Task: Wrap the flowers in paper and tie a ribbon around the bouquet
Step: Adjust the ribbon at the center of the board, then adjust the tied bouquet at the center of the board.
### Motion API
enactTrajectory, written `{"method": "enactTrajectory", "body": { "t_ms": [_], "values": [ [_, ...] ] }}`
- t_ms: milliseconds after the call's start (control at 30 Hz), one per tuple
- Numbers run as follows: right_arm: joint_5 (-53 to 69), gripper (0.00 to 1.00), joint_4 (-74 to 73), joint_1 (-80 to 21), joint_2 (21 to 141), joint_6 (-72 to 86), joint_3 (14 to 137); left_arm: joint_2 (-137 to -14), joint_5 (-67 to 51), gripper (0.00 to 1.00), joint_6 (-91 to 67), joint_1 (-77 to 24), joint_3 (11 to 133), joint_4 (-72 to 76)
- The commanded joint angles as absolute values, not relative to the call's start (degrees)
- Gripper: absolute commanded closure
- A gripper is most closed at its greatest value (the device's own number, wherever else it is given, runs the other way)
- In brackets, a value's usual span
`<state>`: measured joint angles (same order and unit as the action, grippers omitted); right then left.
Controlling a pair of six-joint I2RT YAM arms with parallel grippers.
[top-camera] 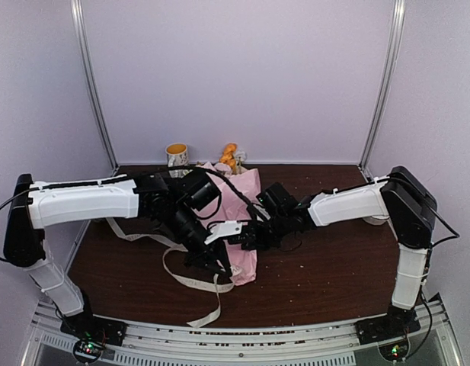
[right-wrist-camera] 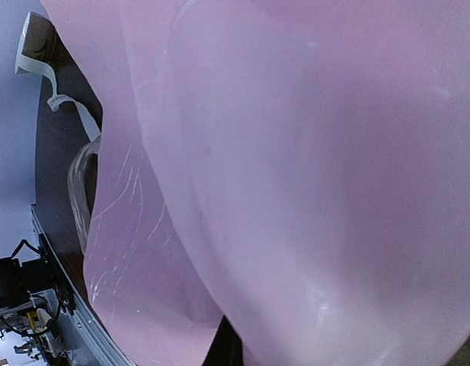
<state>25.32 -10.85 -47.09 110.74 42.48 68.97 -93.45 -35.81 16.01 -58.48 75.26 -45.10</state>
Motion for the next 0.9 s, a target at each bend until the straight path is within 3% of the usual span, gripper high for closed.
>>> {"method": "enactTrajectory", "body": {
  "t_ms": [0,133,267,333,433,700,767,833,867],
  "values": [
    [27.21,1.0,-10.63,-46.74,107.78,43.39,70.87,-97.87,-40.24,1.0,28.33,-59.17,82.85,-61.99],
    [28.87,1.0,-8.57,-46.38,107.95,44.58,70.38,-104.83,-41.87,0.96,32.04,-62.3,93.98,-59.75],
    [29.58,1.0,-7.47,-46.18,107.67,45.29,70.57,-112.42,-41.72,0.38,31.7,-64.73,103.84,-57.1],
    [29.05,1.0,-7.62,-46.16,107.29,45.14,70.47,-112.46,-38.88,0.24,31.37,-64.89,104.28,-55.38],
    [28.5,1.0,-7.62,-46.15,107.02,44.85,69.85,-106.54,-32.94,0.03,27.15,-63.85,95.64,-44.42],
    [28.52,1.0,-5.75,-46.36,107.56,45.57,68.69,-91.28,-20.54,0.04,-5.29,-49.43,72.53,-16.84],
    [28.48,1.0,-5.31,-46.33,107.57,45.79,68.27,-92.02,-19.31,0.22,-15.61,-44.42,69.49,-15.97],
    [28.47,1.0,-5.0,-46.37,107.85,45.96,68.13,-94.64,-21.09,0.57,-24.81,-40.5,66.27,-13.72],
    [28.6,1.0,-4.88,-46.45,108.12,46.08,68.12,-96.24,-21.37,0.65,-28.62,-39.15,64.56,-11.89]
  ]
}}
